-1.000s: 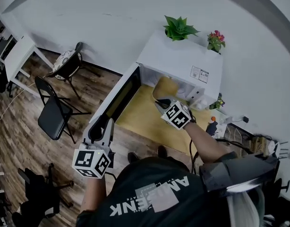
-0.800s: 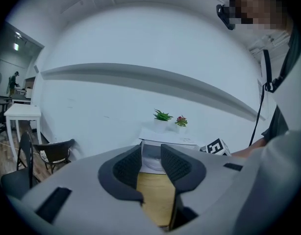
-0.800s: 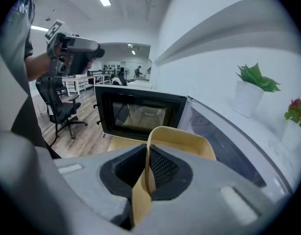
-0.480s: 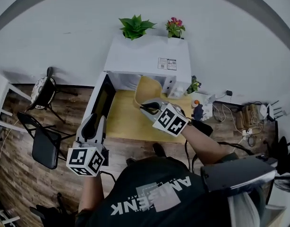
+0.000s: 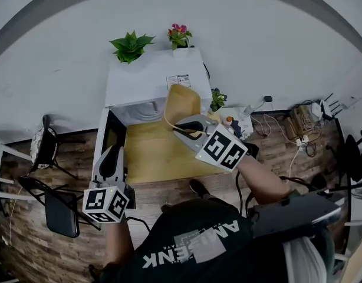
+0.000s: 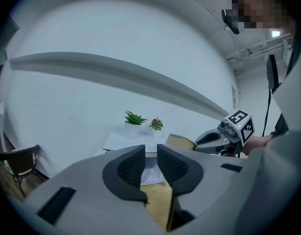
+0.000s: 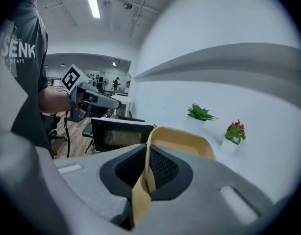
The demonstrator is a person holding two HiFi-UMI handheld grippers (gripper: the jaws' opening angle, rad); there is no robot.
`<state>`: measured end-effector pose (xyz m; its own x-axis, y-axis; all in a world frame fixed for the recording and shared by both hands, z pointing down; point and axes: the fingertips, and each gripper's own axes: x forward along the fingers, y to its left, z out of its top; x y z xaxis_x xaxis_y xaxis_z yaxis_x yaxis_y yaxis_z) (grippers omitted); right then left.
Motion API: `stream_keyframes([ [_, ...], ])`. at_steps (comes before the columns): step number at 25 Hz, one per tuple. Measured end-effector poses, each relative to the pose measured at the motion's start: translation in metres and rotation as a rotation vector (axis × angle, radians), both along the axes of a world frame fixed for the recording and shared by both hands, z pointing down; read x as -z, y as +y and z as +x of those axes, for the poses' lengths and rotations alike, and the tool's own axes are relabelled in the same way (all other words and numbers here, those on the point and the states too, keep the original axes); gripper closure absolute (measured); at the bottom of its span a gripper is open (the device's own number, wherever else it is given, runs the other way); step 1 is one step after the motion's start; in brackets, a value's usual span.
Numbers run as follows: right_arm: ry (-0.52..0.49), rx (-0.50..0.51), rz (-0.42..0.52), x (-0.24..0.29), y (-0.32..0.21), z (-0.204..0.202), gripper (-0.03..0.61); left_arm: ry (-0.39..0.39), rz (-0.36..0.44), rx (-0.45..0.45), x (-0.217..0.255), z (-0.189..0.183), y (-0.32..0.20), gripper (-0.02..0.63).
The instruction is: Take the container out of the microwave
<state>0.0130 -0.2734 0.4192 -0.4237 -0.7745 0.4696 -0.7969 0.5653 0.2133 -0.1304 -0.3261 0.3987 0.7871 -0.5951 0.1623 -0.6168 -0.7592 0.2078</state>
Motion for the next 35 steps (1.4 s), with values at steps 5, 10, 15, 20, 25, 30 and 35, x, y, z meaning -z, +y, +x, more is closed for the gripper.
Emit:
stream_keyframes([
  [5, 0.011, -0.030, 0.069, 0.038, 0.006, 0.018, 0.551, 0.019, 0.031, -0.002, 0.025, 0.008, -0.001, 0.565],
  [10, 0.006, -0.040, 0.106, 0.061, 0.007, 0.026, 0.551, -0.001, 0.099, 0.037, 0.046, 0.007, -0.005, 0.602],
  [15, -0.028, -0.021, 0.117, 0.070, 0.005, 0.026, 0.551, 0.043, 0.142, 0.070, 0.070, 0.001, -0.001, 0.612],
  [20, -0.051, 0.003, 0.115, 0.078, 0.000, 0.028, 0.551, 0.054, 0.155, 0.118, 0.099, -0.008, -0.008, 0.612],
  [25, -0.038, 0.033, 0.113, 0.082, -0.002, 0.027, 0.551, 0.023, 0.127, 0.157, 0.093, -0.010, -0.014, 0.612],
  [30, -0.040, 0.054, 0.125, 0.089, -0.009, 0.027, 0.551, 0.000, 0.174, 0.169, 0.107, 0.002, -0.014, 0.612],
  [35, -0.005, 0.073, 0.132, 0.088, -0.012, 0.028, 0.552, -0.020, 0.182, 0.180, 0.110, 0.002, -0.010, 0.612],
])
